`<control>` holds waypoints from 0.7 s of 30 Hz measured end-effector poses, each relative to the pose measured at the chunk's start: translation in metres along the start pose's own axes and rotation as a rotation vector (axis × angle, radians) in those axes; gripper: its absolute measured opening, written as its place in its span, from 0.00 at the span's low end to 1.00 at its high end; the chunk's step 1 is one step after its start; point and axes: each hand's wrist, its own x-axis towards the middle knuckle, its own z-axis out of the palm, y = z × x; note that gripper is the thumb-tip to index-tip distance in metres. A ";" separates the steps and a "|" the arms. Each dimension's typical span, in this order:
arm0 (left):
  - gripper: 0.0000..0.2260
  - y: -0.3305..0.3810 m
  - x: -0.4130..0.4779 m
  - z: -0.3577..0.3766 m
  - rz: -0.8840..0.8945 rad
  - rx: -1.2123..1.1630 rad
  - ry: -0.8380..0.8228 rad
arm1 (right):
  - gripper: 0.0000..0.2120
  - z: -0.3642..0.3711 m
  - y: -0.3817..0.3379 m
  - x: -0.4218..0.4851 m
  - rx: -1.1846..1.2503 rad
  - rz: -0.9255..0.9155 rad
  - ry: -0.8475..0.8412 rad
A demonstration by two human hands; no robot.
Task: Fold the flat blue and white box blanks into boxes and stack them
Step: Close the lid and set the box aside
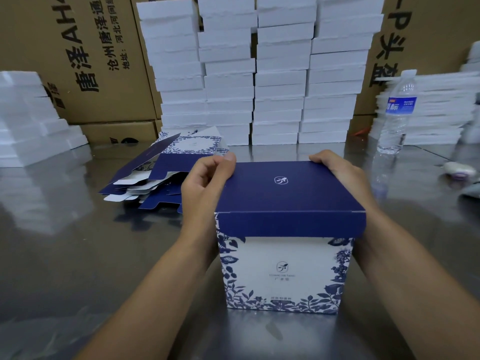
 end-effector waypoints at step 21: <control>0.19 -0.016 -0.010 0.001 0.143 0.089 -0.335 | 0.06 -0.009 0.020 0.037 0.146 -0.522 0.387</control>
